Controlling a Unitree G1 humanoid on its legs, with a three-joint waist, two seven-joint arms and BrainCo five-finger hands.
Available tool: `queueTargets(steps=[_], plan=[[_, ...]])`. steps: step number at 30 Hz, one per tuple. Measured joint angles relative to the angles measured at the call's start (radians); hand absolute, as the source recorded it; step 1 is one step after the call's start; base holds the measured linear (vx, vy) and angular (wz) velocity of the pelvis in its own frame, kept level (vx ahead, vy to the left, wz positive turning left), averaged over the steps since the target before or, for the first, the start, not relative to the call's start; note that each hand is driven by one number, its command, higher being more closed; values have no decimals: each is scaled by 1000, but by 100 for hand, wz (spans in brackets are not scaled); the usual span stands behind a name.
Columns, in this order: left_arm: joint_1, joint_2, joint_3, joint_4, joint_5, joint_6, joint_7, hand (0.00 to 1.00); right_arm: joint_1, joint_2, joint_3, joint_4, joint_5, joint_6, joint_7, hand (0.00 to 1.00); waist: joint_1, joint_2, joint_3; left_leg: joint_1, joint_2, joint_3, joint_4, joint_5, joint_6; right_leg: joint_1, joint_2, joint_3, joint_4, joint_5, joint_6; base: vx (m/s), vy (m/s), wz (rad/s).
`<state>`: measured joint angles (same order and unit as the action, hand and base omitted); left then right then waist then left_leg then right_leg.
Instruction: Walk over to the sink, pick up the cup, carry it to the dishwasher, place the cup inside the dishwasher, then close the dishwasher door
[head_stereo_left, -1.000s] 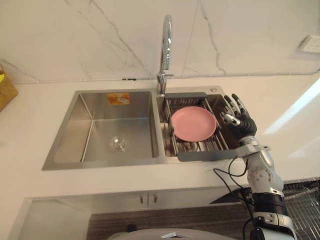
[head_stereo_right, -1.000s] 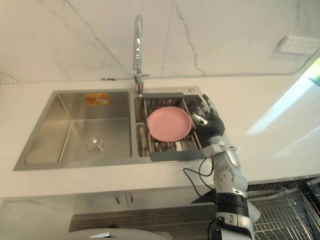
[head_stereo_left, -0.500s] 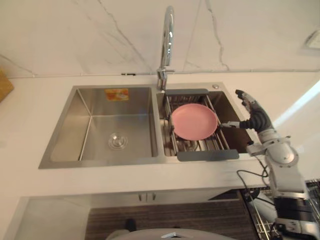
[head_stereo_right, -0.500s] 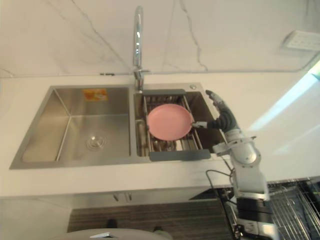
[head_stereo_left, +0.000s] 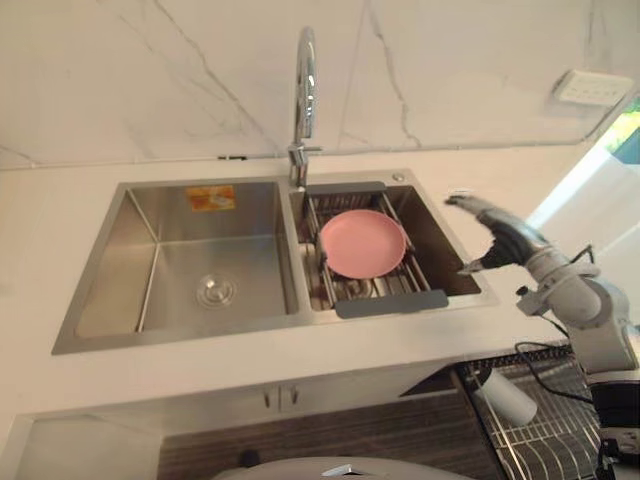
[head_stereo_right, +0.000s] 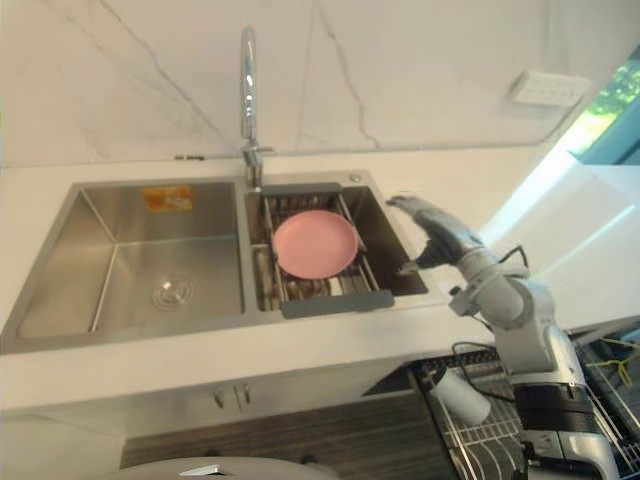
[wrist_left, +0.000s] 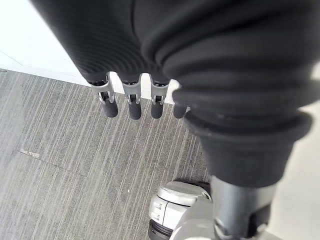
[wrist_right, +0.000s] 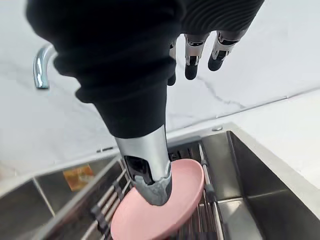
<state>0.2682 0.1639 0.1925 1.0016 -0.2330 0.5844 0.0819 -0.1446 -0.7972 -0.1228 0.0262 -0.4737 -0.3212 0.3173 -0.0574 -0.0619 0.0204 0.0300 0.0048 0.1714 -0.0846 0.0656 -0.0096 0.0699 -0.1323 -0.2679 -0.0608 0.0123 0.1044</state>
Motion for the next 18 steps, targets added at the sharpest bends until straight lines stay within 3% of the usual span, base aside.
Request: queueTargets(steps=[4,8,14,18], plan=[[-3,5,-21,-2,0,-4,0,0,-22,0,61,60,-124,-32,-43,0,8,0,-4,-13,-2,-17,0,6,2,0,-3,-31,-1,7,-3,-18,0,16],[-5,6,-40,-9,0,-7,0,0,-39,8,97,117,-210,-17,-107,0,26,1,-5,-18,-7,-37,0,11,3,7,-5,-50,-1,9,0,4,6,14],[-5,6,-48,-9,2,-6,-2,0,-56,53,124,191,-283,30,-190,0,24,4,-7,-20,-16,-63,0,16,6,18,-11,-74,-1,11,3,5,12,11],[-8,5,-48,-9,3,-6,-3,0,-65,69,156,229,-318,47,-196,0,36,6,-6,-22,-17,-65,0,19,7,17,-11,-76,0,11,4,-3,5,2]])
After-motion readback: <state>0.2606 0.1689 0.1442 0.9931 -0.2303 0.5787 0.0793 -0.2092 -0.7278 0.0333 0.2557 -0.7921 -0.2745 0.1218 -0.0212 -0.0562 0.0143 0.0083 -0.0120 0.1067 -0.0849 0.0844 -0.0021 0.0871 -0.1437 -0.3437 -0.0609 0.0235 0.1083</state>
